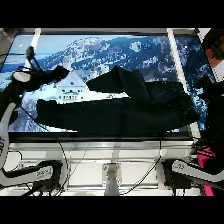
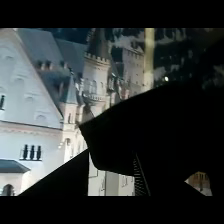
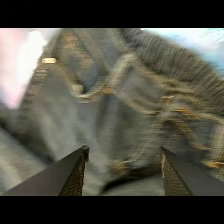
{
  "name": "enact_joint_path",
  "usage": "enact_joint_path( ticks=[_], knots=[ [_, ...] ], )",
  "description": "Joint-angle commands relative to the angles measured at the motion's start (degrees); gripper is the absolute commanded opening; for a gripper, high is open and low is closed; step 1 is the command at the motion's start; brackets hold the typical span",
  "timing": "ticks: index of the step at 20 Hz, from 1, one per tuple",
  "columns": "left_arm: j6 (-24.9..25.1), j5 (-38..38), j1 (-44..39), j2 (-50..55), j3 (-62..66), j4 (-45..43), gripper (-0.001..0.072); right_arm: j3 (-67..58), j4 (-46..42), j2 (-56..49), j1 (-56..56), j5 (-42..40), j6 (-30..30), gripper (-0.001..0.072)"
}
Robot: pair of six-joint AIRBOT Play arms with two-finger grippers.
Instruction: Fold the clothes and pants, and hang the long-sleeved shirts on hangers.
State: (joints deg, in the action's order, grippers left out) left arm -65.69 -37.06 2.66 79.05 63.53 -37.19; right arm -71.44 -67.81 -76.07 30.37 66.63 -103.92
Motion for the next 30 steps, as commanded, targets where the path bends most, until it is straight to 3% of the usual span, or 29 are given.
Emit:
enact_joint_path(
  ticks=[1,2,4,5,9,11,13,22,25,26,27,28,30],
  knots=[
    [3.37,-0.04,-4.63,5.64,0.09,6.01,0.0225,-0.11,6.62,-1.73,-0.42,-1.70,0.90,0.0529],
    [3.37,0.85,-5.49,7.82,0.11,6.01,0.0237,-0.11,6.75,-1.95,-0.42,-1.95,1.14,0.0526],
    [3.34,1.86,-6.08,11.96,0.11,8.00,0.0461,-0.11,6.40,-2.01,-0.42,-3.15,1.62,0.0483],
    [3.37,1.86,-6.08,13.84,0.11,10.54,0.0522,-0.11,6.40,-2.01,-0.42,-3.43,1.62,0.0483],
    [3.39,2.21,-6.03,19.12,0.24,18.38,0.0521,-0.11,6.47,-2.01,-0.42,-4.24,1.79,0.0483],
    [3.32,2.78,-6.03,20.33,1.75,18.40,0.0520,-0.11,6.56,-2.01,-0.42,-4.96,3.15,0.0483],
    [3.15,2.78,-6.03,21.33,3.98,18.40,0.0462,-0.11,6.58,-2.01,-0.42,-5.18,3.13,0.0483],
    [-1.27,0.39,-6.25,27.10,7.82,18.43,0.0460,-0.11,6.99,-2.01,-0.42,-5.22,3.10,0.0483],
    [-2.49,0.37,-6.49,28.26,9.84,18.45,0.0310,-0.11,8.07,-2.01,-0.42,-6.10,3.10,0.0483],
    [-2.47,0.35,-6.67,28.41,10.38,19.12,0.0199,-0.11,8.09,-2.01,-0.42,-6.67,3.10,0.0483],
    [-2.47,0.31,-6.67,28.39,10.80,20.76,0.0137,-0.11,7.98,-2.01,-0.42,-7.19,3.10,0.0483],
    [-2.23,0.35,-6.43,28.20,10.93,23.21,0.0015,-0.11,7.78,-2.01,-0.42,-7.87,3.10,0.0483],
    [0.68,0.37,-4.85,26.53,11.28,25.49,0.0007,-0.11,7.32,-2.14,-0.42,-8.15,3.15,0.0478]
  ],
)
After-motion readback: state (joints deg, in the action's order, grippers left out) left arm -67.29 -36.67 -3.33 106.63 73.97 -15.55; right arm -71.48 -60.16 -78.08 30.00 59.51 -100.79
